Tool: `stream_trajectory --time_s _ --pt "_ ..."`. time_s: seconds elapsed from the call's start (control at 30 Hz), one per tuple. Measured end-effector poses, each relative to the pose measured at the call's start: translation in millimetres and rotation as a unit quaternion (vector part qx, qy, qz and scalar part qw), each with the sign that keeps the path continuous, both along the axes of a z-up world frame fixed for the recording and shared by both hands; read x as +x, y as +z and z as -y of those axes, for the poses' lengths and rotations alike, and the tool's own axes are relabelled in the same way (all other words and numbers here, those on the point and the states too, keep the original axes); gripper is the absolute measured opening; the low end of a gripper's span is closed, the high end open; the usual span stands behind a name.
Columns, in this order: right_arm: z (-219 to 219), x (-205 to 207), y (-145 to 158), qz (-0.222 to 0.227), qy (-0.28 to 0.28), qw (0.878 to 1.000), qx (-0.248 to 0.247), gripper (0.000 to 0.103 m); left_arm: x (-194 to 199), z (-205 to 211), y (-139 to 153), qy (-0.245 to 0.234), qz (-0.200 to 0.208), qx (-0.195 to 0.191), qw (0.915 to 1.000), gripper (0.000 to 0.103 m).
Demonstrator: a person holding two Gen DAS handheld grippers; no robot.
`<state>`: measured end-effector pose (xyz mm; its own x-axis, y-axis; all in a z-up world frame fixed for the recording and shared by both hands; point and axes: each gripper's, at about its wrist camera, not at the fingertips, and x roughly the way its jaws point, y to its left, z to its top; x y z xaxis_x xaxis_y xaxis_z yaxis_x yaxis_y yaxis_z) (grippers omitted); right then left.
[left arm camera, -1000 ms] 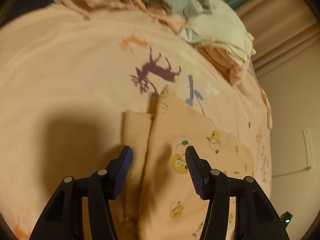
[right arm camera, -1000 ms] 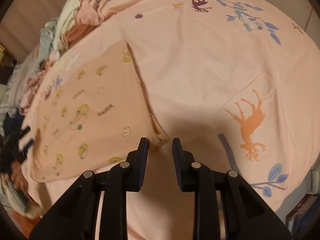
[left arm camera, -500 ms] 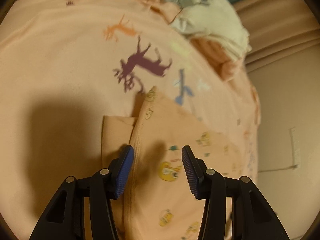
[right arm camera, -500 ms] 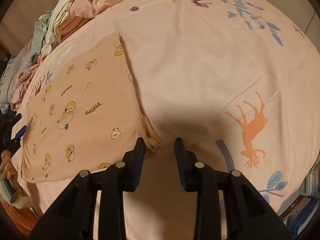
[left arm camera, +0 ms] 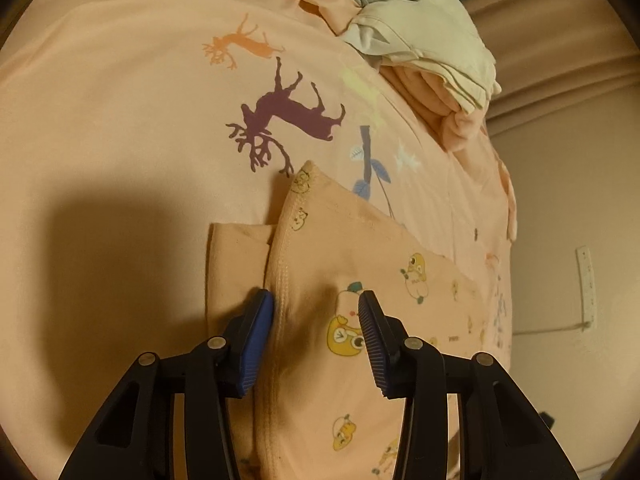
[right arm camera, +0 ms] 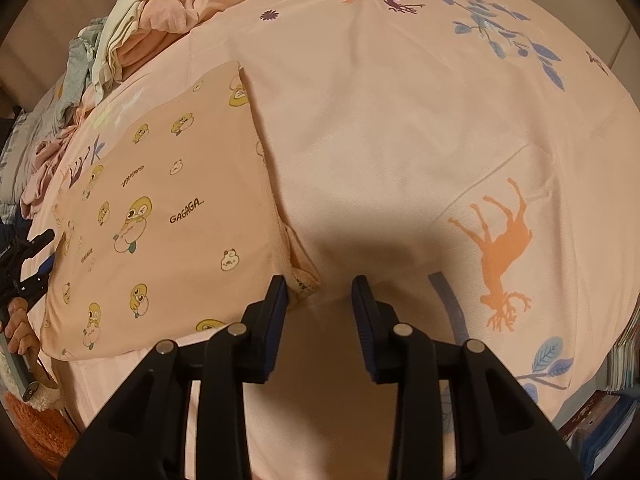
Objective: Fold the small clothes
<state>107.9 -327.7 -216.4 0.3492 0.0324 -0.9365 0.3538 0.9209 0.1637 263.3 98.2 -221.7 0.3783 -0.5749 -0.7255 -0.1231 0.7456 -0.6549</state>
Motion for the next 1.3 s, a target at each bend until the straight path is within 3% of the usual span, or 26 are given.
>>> stream_trajectory --time_s 0.07,0.17,0.3,0.47,0.53,0.6,0.67,0.77,0.8,0.93,1.0,1.03,1.1,1.17,1.23,1.3 --pt "1 -1 0 -0.001 0.0 1.0 0.002 0.035 0 -11 -2 0.021 -0.009 -0.023 0.9995 0.04" --pt "3 -2 -1 -0.001 -0.001 1.0 0.007 0.034 -4 -28 2 0.051 -0.003 -0.021 0.9985 0.039" --pt "3 -1 -4 -0.002 -0.005 1.0 0.009 0.035 -1 -27 -5 0.026 -0.02 -0.055 0.998 0.039" --pt "-3 0 -3 -0.006 0.003 1.0 -0.008 0.036 6 -15 -12 0.033 -0.019 -0.075 0.9964 0.038" --pt "-3 1 -4 -0.006 0.003 1.0 -0.009 0.036 9 -9 -11 0.035 -0.018 -0.05 0.998 0.018" --pt "-1 2 -4 -0.006 0.002 1.0 -0.005 0.036 9 -7 -10 0.046 -0.021 -0.009 0.9987 0.008" --pt "0 2 -3 -0.006 0.002 1.0 -0.004 0.036 2 -13 0 0.08 0.0 0.05 0.9956 0.006" --pt "-1 1 -3 -0.007 0.003 1.0 -0.004 0.036 -6 -19 20 0.111 0.038 0.155 0.981 0.003" --pt "-1 0 -3 -0.006 0.002 1.0 -0.004 0.036 -5 -21 20 0.099 0.034 0.155 0.9822 0.003" --pt "-2 -1 -2 -0.007 -0.002 1.0 -0.007 0.036 -10 -35 12 0.085 0.015 0.064 0.9943 0.003" --pt "-3 -1 -1 -0.009 0.0 1.0 -0.006 0.036 -15 -37 13 0.088 0.012 0.026 0.9957 0.003" --pt "-3 -1 0 -0.01 0.001 1.0 -0.006 0.036 -19 -36 17 0.09 0.016 0.025 0.9955 0.003" --pt "-2 -2 4 -0.007 -0.001 1.0 -0.004 0.036 -27 -27 32 0.091 0.037 0.05 0.9939 0.003" --pt "-2 -4 15 0.014 -0.005 1.0 0.001 0.038 -44 -9 55 0.08 0.08 0.101 0.9885 0.003" --pt "-8 -4 29 0.043 0.007 0.999 0.002 0.038 -69 23 76 0.04 0.13 0.18 0.9743 0.003" --pt "-17 -1 40 0.07 0.028 0.997 -0.001 0.038 -87 44 80 0.012 0.153 0.202 0.9673 0.003"
